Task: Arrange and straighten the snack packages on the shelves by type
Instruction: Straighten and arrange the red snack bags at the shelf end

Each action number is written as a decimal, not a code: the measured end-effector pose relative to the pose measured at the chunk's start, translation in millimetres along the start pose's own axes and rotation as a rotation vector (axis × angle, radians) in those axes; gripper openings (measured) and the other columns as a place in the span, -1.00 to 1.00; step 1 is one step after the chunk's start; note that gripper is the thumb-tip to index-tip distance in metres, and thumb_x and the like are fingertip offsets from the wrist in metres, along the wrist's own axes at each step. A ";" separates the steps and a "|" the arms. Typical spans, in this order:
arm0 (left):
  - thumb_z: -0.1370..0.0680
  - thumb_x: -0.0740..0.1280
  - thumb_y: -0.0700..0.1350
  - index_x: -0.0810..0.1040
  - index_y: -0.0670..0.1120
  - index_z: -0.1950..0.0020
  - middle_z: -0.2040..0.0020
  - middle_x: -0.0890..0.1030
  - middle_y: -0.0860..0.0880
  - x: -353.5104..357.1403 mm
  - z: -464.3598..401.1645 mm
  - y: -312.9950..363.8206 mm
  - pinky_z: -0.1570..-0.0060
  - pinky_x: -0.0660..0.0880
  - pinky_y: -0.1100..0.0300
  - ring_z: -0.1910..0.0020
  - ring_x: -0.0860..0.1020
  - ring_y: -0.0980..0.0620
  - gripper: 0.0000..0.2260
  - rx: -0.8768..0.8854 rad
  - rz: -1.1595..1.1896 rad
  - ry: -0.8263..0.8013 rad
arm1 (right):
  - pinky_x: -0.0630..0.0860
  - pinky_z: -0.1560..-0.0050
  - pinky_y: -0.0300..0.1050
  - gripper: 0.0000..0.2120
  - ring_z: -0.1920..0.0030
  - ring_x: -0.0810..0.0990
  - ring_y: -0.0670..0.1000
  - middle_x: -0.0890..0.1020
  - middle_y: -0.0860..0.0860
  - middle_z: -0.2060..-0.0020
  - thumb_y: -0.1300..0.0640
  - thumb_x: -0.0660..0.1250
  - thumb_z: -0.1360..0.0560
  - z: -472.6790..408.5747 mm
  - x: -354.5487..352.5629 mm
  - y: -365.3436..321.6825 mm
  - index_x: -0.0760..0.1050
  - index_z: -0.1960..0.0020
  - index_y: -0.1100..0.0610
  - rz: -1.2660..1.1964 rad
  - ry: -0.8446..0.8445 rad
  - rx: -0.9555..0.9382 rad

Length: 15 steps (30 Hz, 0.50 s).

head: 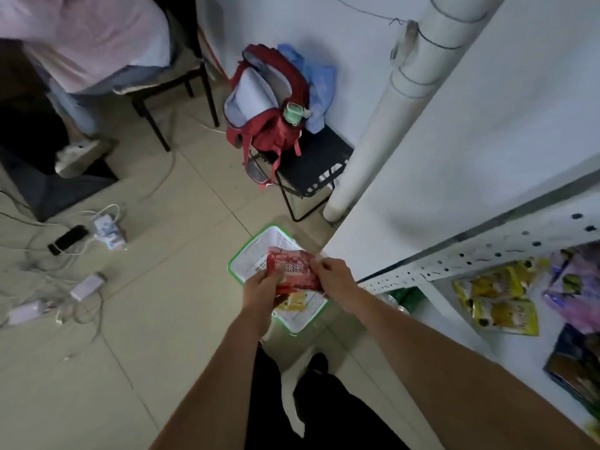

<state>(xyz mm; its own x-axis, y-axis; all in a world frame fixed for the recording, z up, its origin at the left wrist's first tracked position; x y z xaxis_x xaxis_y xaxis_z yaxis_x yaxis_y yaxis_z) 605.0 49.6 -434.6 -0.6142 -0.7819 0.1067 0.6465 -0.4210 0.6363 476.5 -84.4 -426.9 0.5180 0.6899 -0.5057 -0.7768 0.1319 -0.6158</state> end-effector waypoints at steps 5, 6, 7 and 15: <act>-0.63 0.40 -0.25 0.68 -0.18 -0.08 0.14 0.71 -0.11 -8.4 -56.6 -10.8 0.28 0.63 0.20 0.28 0.67 -0.02 -0.92 -0.057 -0.085 -0.001 | 0.66 0.23 0.00 -0.68 0.19 0.64 0.10 0.65 0.17 0.09 -0.02 0.24 -0.72 -44.5 22.7 16.7 0.59 0.00 0.21 -0.071 -0.025 0.126; -0.63 0.41 -0.25 0.68 -0.18 -0.10 0.11 0.72 -0.12 -10.8 -70.5 -15.2 0.31 0.62 0.22 0.25 0.68 -0.04 -0.92 -0.065 -0.105 0.015 | 0.65 0.26 -0.01 -0.74 0.18 0.64 0.10 0.65 0.16 0.08 0.02 0.27 -0.70 -53.7 28.5 19.9 0.58 0.00 0.18 -0.071 -0.026 0.141; -0.62 0.41 -0.24 0.68 -0.19 -0.11 0.09 0.73 -0.13 -13.1 -86.6 -21.6 0.29 0.62 0.20 0.22 0.68 -0.07 -0.91 -0.067 -0.127 0.031 | 0.63 0.30 -0.03 -0.82 0.19 0.65 0.10 0.67 0.15 0.06 0.06 0.31 -0.67 -65.9 36.5 26.9 0.58 0.00 0.15 -0.079 -0.031 0.156; -0.57 0.49 -0.10 0.64 -0.06 -0.05 0.14 0.75 -0.08 -32.8 -232.8 -131.6 0.01 0.69 -0.15 0.16 0.73 -0.12 -0.90 -0.101 -0.333 0.200 | 0.65 -0.16 0.21 -0.92 -0.05 0.71 0.16 0.71 0.06 0.01 0.02 0.38 -0.56 -171.4 132.0 133.8 0.58 -0.01 0.01 -0.022 -0.157 0.285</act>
<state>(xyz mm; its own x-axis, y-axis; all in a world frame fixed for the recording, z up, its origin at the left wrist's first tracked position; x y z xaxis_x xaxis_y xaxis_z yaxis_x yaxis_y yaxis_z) 645.5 23.6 -699.7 -0.7041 -0.6648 -0.2496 0.4741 -0.7018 0.5316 502.4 -97.7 -679.7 0.4910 0.7833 -0.3812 -0.8468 0.3265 -0.4199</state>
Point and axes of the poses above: each hand's wrist, its own z-axis away from the middle knuckle, its own x-axis out of the palm, y = z × x, the point moved 5 cm from there along -z, towards the middle knuckle
